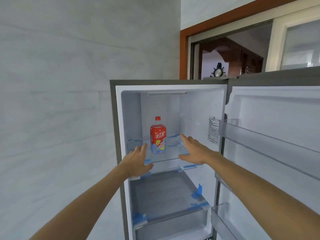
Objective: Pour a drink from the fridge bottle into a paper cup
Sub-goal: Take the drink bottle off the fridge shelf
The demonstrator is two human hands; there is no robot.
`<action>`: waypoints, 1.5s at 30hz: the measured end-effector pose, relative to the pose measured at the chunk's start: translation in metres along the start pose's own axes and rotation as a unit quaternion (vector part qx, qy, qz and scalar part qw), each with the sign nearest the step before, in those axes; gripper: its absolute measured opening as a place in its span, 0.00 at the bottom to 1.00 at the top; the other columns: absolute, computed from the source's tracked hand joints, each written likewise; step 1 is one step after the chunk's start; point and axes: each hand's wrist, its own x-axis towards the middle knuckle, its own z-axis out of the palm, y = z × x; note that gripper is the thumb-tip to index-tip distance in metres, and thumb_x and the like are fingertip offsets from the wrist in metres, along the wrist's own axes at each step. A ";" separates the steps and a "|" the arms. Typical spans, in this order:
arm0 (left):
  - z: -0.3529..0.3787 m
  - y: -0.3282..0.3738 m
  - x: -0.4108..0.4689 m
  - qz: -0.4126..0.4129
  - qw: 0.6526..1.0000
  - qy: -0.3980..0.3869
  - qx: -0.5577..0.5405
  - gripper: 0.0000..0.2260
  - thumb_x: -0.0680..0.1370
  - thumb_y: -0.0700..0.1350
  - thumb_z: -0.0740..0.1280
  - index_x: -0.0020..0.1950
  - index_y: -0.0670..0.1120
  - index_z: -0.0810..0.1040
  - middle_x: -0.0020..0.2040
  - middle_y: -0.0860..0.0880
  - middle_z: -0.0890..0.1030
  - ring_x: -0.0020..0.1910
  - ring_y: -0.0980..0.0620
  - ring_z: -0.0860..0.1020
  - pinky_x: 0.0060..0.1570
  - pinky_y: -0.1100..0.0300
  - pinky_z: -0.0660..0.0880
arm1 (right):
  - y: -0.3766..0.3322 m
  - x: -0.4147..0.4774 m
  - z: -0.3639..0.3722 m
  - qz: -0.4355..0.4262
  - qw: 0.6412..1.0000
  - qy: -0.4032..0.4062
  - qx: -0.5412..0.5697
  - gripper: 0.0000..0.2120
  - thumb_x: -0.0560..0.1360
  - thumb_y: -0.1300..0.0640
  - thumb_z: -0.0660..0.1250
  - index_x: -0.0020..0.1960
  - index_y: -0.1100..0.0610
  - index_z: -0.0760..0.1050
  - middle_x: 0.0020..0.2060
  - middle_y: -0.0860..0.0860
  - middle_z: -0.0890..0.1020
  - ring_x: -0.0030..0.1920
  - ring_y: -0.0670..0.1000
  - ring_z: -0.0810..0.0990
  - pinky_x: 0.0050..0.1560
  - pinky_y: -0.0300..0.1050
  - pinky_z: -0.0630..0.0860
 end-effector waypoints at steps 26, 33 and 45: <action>0.046 0.000 0.124 -0.056 0.997 0.008 -0.058 0.36 0.79 0.57 0.65 0.79 0.46 0.50 0.74 0.42 0.66 0.70 0.43 0.70 0.67 0.47 0.70 | 0.089 0.100 0.045 -0.018 0.997 -0.024 0.078 0.40 0.78 0.44 0.66 0.79 0.53 0.47 0.77 0.56 0.59 0.74 0.58 0.63 0.71 0.55 0.66; 0.056 -0.027 0.172 -0.065 0.992 0.015 -0.110 0.36 0.78 0.59 0.66 0.79 0.49 0.52 0.76 0.42 0.65 0.71 0.41 0.69 0.67 0.44 0.70 | 0.077 0.158 0.057 -0.023 0.992 -0.018 0.121 0.40 0.78 0.44 0.66 0.80 0.51 0.45 0.79 0.54 0.54 0.77 0.56 0.60 0.72 0.54 0.64; 0.099 -0.056 0.230 -0.112 0.970 -0.004 -0.217 0.38 0.74 0.63 0.69 0.77 0.51 0.55 0.74 0.44 0.67 0.71 0.43 0.71 0.66 0.44 0.72 | 0.049 0.273 0.058 -0.026 0.953 -0.022 0.301 0.45 0.73 0.49 0.74 0.79 0.49 0.49 0.72 0.54 0.69 0.69 0.56 0.72 0.67 0.56 0.72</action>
